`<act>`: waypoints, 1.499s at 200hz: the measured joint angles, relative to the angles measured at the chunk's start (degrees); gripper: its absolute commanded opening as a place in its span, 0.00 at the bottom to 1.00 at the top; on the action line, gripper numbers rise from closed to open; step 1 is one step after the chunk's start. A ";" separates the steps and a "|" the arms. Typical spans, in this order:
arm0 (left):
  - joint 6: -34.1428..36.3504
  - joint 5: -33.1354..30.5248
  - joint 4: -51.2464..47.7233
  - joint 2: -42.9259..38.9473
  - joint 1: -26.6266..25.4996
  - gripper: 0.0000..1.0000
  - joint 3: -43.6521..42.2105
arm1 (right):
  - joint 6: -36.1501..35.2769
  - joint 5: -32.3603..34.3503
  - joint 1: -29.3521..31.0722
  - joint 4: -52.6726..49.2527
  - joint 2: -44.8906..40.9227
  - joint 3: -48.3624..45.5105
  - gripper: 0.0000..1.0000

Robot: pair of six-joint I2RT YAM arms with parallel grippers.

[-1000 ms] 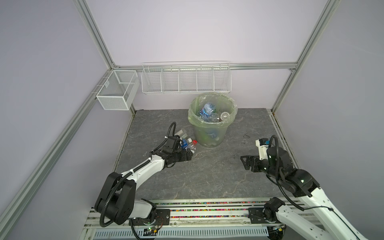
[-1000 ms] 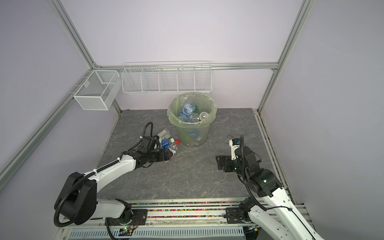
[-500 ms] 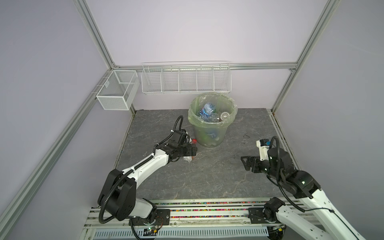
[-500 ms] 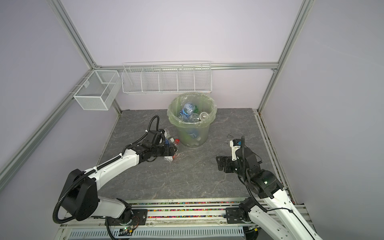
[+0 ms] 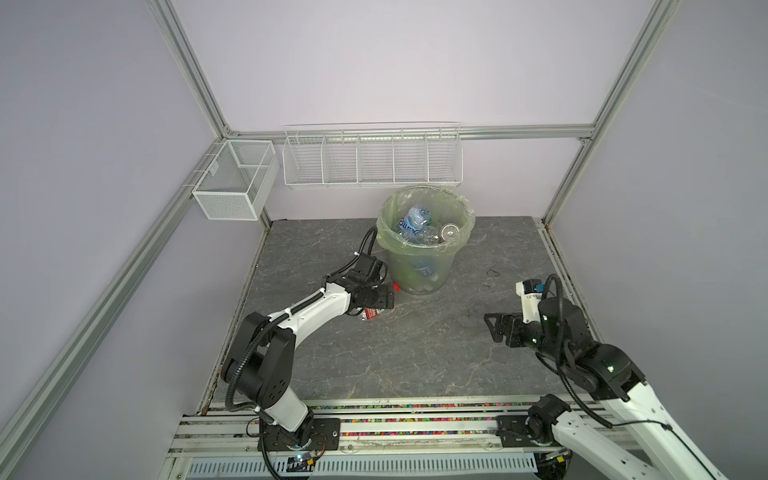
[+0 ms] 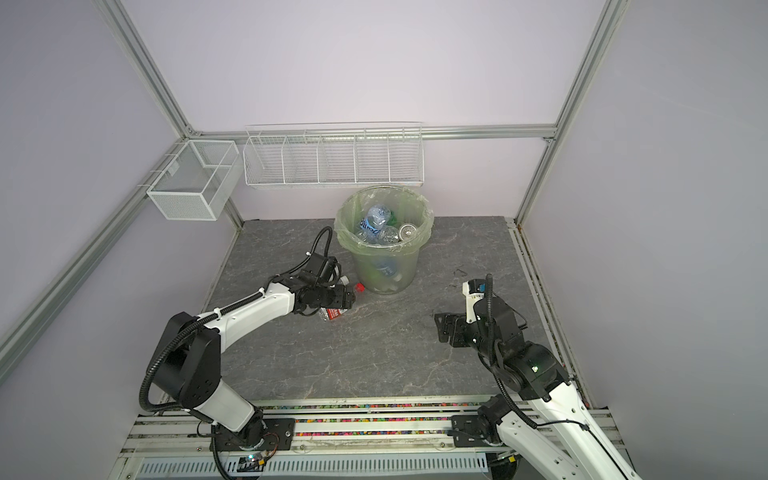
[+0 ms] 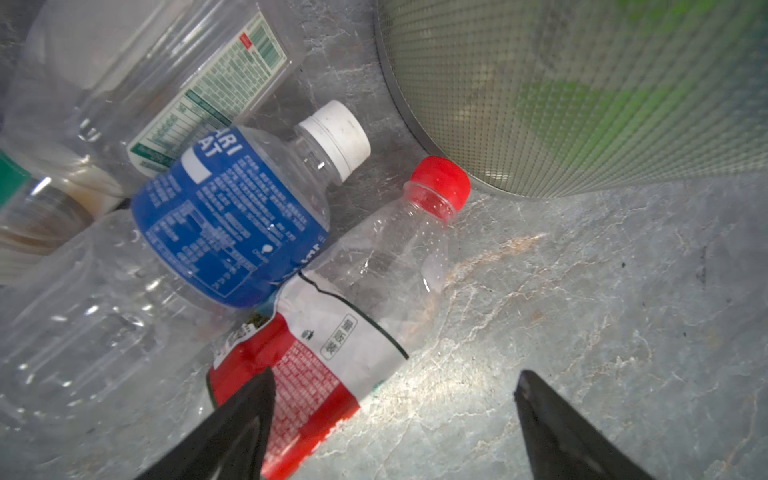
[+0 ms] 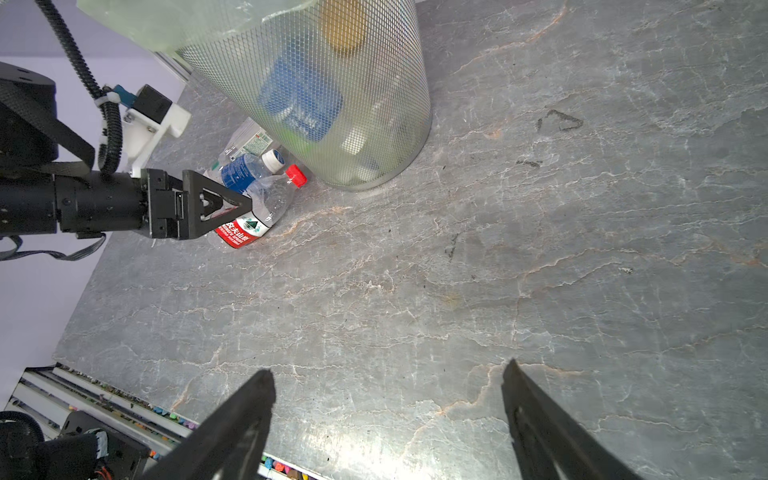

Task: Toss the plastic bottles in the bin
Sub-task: 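Close the left gripper around the red-labelled bottle, then lift the red-labelled bottle upright with the left gripper over the bin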

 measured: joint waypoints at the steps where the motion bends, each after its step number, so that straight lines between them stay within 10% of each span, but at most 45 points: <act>1: 0.02 -0.07 -0.02 0.02 0.00 0.90 0.04 | -0.02 0.02 0.00 0.00 -0.02 -0.02 0.88; 179: 5.55 -1.42 -5.25 9.90 -5.68 0.89 3.48 | -0.02 0.48 -0.15 -0.66 -1.29 -1.57 0.88; 300: 4.98 -3.93 -6.40 10.88 -5.66 0.47 4.42 | -0.02 1.33 -0.72 -2.14 -3.85 -2.62 0.88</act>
